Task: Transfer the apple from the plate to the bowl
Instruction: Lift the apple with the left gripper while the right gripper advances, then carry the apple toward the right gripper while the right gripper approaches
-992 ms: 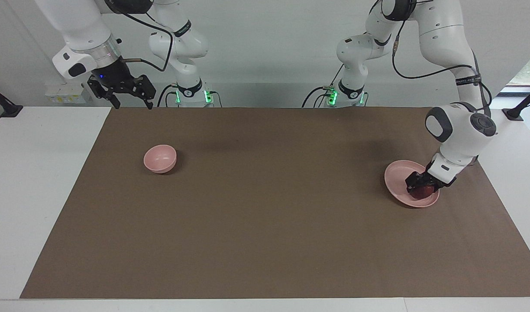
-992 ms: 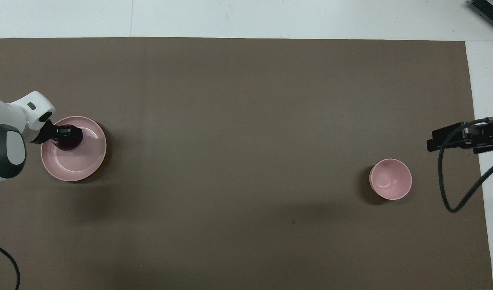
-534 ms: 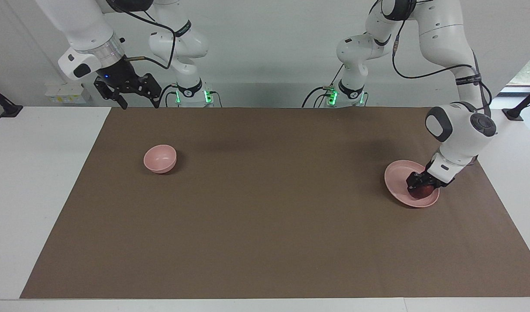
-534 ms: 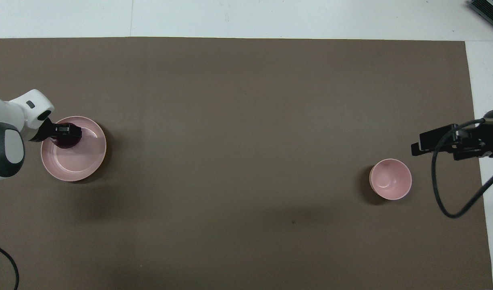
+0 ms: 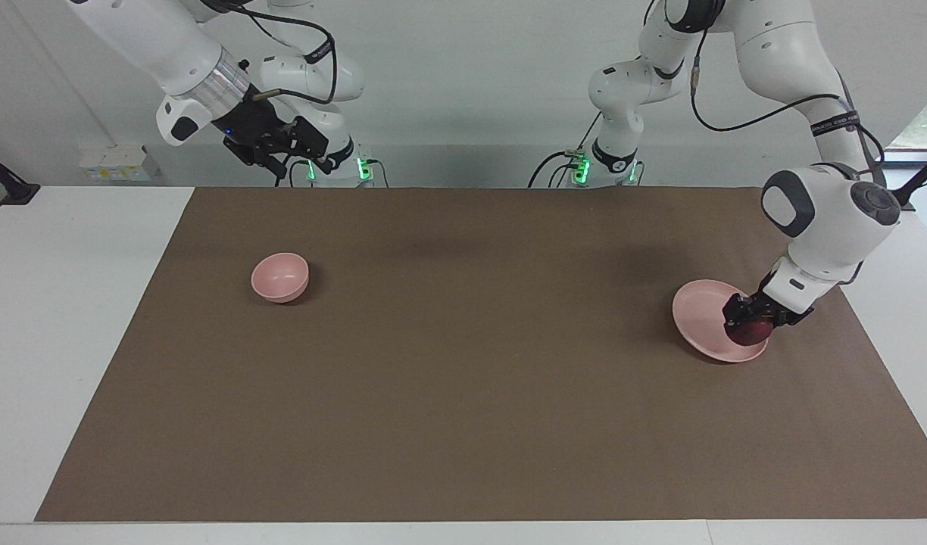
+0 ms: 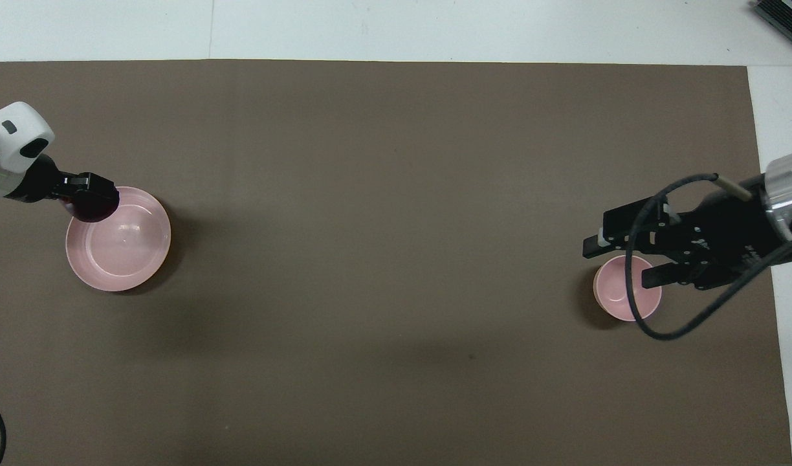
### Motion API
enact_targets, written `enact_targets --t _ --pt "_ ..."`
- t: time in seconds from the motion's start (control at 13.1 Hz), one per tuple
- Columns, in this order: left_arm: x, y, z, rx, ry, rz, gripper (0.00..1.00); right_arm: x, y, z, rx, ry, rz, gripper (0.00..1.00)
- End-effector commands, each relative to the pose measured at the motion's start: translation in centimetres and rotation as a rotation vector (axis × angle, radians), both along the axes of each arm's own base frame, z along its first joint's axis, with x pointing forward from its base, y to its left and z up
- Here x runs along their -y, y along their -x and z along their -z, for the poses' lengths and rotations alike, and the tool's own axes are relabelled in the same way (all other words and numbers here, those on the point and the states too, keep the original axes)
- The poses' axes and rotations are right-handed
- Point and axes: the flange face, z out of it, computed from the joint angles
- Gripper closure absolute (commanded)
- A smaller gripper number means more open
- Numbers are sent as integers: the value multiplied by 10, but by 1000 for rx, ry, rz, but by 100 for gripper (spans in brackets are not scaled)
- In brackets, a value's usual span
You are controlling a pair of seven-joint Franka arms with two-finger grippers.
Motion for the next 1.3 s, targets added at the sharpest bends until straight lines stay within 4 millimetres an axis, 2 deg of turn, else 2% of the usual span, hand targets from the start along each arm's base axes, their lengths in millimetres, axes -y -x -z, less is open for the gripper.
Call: enact_targets --t 0.0,0.23,0.38,0.53,0.69,0.84,1.07,1.22 --pt "22 9 -40 -12 131 -12 100 -25 0 1 -49 -73 100 0" --pt "42 23 -71 -43 301 -71 100 -48 -15 9 -114 -180 208 0" --pt "62 30 -75 -107 405 -85 100 -51 -28 21 -137 -226 241 0" --pt "70 42 -85 -164 545 -73 100 -55 -40 34 -173 -295 270 0" --pt "90 41 -93 -165 661 -65 100 -61 -50 40 -193 -360 303 0" --pt "111 40 -99 -162 736 -51 100 -87 -56 55 -204 -392 294 0" --pt "128 37 -110 -129 882 -53 100 -132 -67 65 -195 -493 352 0" --pt "155 38 -118 -109 950 -18 100 -152 -72 72 -191 -551 406 0"
